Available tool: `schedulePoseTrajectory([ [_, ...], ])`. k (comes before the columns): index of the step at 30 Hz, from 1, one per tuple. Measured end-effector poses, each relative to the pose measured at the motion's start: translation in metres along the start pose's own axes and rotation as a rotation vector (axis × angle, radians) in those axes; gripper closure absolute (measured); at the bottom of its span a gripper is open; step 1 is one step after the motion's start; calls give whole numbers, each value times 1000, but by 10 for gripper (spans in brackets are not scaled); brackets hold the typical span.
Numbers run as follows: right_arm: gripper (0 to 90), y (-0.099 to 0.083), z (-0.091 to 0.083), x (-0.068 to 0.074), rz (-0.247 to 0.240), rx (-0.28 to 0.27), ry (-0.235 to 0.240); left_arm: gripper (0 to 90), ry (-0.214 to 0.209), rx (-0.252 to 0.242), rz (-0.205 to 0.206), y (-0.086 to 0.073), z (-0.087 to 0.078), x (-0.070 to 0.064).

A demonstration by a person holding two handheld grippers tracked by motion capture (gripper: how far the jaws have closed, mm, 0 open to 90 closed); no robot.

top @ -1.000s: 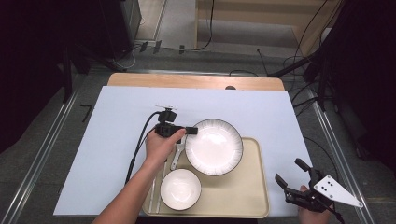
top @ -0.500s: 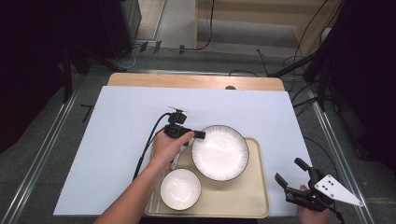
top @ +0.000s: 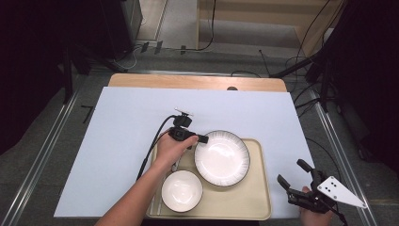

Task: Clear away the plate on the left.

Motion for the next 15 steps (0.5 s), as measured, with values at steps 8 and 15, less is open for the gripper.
schedulePoseTrajectory([
  [8,130,0,0,-1,1,3,0,852,54,31,43,-1,4,1],
  [15,131,0,0,0,-9,5,-1,731,72,49,96,-2,2,0],
])
Point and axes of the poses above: each handheld gripper's, and its own axes: z roughly forward along the jaws, y roughly out of its top, x roughly to its left, the point moved 6 cm from there along z, roughly forward along the jaws, and after that the axes turned 3 degrees about z, right-handed, at the moved point
